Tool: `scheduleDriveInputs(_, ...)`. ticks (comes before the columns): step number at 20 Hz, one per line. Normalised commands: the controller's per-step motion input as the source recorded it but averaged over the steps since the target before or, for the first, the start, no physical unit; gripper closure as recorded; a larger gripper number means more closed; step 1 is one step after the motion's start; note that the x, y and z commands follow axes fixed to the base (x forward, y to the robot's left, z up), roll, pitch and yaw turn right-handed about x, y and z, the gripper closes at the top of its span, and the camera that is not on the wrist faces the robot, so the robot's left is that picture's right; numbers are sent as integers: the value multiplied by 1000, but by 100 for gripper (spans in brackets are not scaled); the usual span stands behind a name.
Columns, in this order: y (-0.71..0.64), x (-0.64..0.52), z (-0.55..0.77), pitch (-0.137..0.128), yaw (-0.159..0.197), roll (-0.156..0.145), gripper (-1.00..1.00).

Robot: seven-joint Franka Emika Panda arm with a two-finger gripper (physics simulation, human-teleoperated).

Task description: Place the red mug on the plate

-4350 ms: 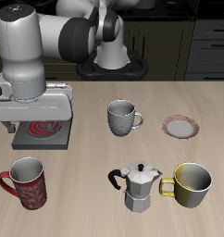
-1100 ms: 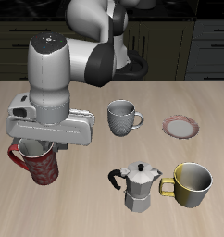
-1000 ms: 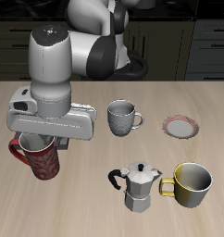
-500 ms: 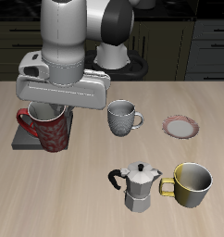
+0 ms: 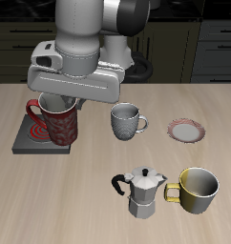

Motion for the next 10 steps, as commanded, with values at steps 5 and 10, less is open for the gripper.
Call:
scheduleDriveInputs(5,100,-190,-116,-43,105,-44,100)
scheduleDriveInputs(10,23,-175,-103,4,-68,17,100)
